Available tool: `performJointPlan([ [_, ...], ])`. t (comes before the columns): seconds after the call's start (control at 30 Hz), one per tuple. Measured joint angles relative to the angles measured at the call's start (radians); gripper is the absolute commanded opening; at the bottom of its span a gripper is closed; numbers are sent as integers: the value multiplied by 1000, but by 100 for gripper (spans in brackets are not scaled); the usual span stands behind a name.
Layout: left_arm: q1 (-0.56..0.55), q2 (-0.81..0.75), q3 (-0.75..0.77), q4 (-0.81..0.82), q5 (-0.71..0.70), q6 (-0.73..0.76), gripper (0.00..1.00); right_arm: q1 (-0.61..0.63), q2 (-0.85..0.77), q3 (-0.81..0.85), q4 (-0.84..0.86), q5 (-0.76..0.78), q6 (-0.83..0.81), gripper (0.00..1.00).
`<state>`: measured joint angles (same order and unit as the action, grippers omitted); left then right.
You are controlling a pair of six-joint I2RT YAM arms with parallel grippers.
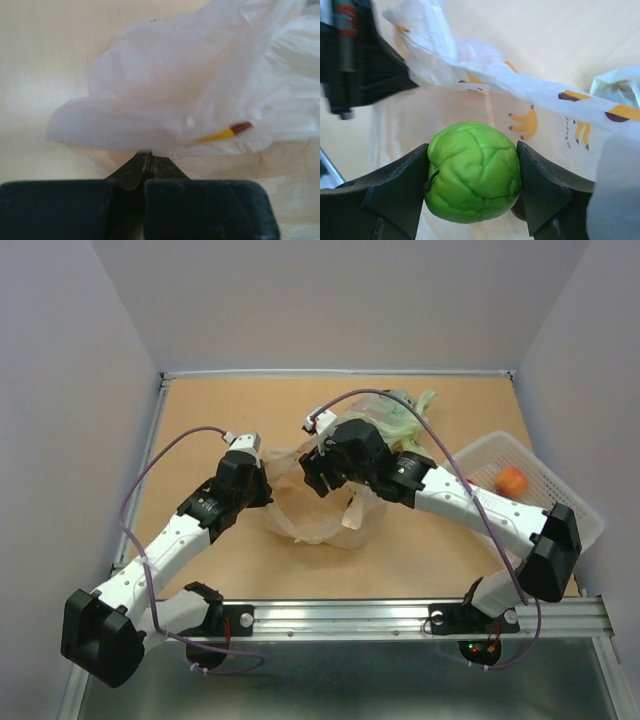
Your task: Untie the knot of the plastic bag and take out the fruit
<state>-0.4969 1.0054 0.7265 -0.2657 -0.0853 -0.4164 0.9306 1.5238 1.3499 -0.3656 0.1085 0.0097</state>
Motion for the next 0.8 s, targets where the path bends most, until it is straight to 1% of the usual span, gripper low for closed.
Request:
performJointPlan([
  [0.2,0,19,2,5,0,-1,0,0,-41,71,-1,-91,-6,1],
  [0.33,0,18,2,6,-3,-2,0,-3,-73,132,0,-100,-8,1],
  [0.5,0,18,2,5,-21,-2,0,-38,-138,140,7,-83,-6,1],
  [0.63,0,13,10,-5,-35,0,0,-87,-189,135,8,105,-4,1],
  [0.67,0,10,11,-7,-39,0,0,-99,-198,130,11,127,-1,1],
  [0.73,0,-1,16,-11,-44,0,0,-179,-245,87,29,211,16,1],
  [0.8,0,-10,26,-17,-47,1,0,-302,-304,18,32,282,40,1],
])
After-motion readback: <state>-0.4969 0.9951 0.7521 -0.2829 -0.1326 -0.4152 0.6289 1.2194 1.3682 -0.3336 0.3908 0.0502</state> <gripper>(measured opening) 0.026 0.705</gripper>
